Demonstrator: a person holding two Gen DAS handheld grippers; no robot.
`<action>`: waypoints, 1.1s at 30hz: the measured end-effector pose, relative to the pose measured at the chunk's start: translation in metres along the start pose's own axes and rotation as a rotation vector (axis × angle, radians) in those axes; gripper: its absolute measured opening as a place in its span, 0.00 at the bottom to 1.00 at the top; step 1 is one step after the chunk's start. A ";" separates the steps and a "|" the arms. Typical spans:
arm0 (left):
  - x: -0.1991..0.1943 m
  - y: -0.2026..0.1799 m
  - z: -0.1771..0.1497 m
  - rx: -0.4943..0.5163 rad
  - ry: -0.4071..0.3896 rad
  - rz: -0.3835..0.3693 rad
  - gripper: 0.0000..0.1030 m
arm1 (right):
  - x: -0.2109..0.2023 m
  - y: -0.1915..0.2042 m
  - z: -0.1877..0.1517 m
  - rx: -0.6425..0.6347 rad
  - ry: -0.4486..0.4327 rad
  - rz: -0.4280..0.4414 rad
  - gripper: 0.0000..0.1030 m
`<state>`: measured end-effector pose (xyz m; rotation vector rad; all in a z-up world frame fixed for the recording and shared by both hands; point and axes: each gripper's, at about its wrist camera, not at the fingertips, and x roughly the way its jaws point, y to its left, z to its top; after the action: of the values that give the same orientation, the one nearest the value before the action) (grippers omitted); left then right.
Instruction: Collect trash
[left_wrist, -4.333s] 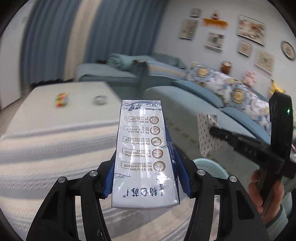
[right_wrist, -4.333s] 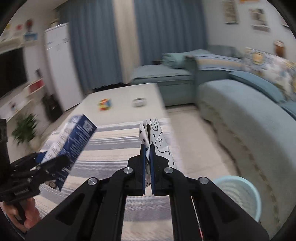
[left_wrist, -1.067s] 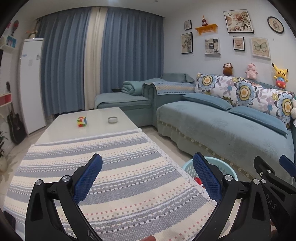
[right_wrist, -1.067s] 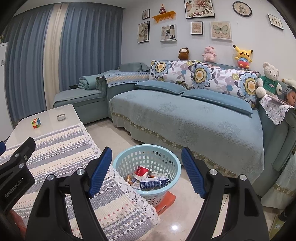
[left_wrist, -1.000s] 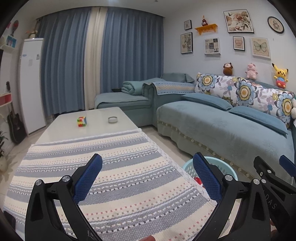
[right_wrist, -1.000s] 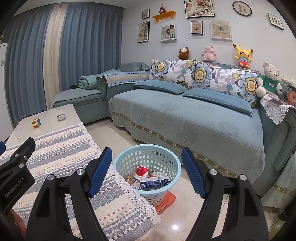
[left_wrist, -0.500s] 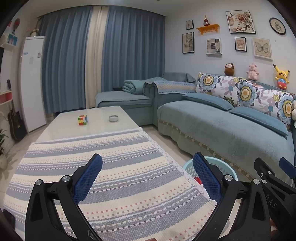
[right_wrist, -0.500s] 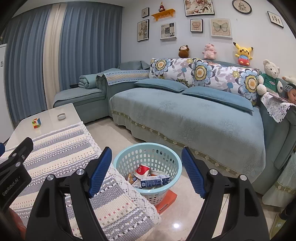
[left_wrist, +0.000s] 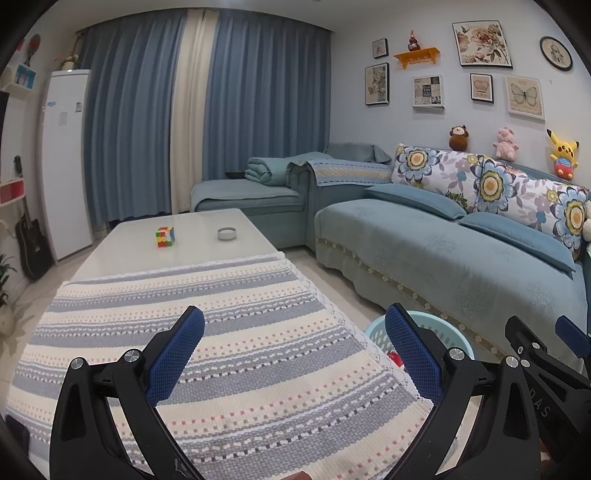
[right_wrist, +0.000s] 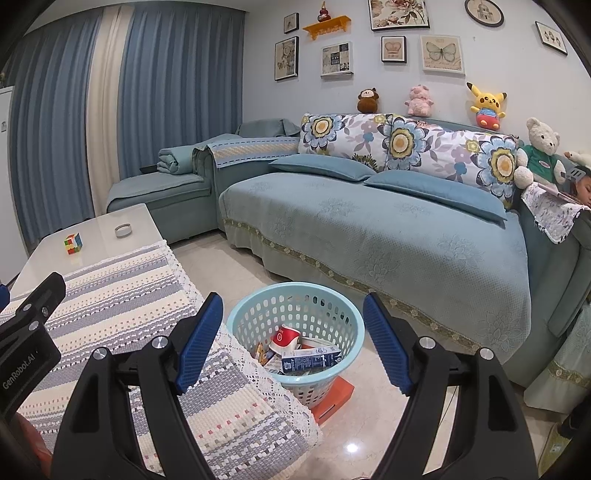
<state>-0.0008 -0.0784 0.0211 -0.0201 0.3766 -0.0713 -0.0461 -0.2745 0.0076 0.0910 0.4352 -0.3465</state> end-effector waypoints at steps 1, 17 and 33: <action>0.000 0.000 0.000 0.000 -0.001 0.000 0.92 | 0.000 0.000 0.000 0.001 0.001 0.000 0.72; 0.000 -0.001 0.000 -0.004 0.001 0.002 0.92 | 0.002 0.002 -0.001 -0.007 0.006 0.001 0.72; -0.001 -0.002 -0.002 -0.012 0.004 0.006 0.92 | 0.002 0.004 -0.003 -0.014 0.006 0.006 0.73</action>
<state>-0.0027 -0.0805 0.0197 -0.0305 0.3814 -0.0633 -0.0441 -0.2704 0.0045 0.0794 0.4430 -0.3376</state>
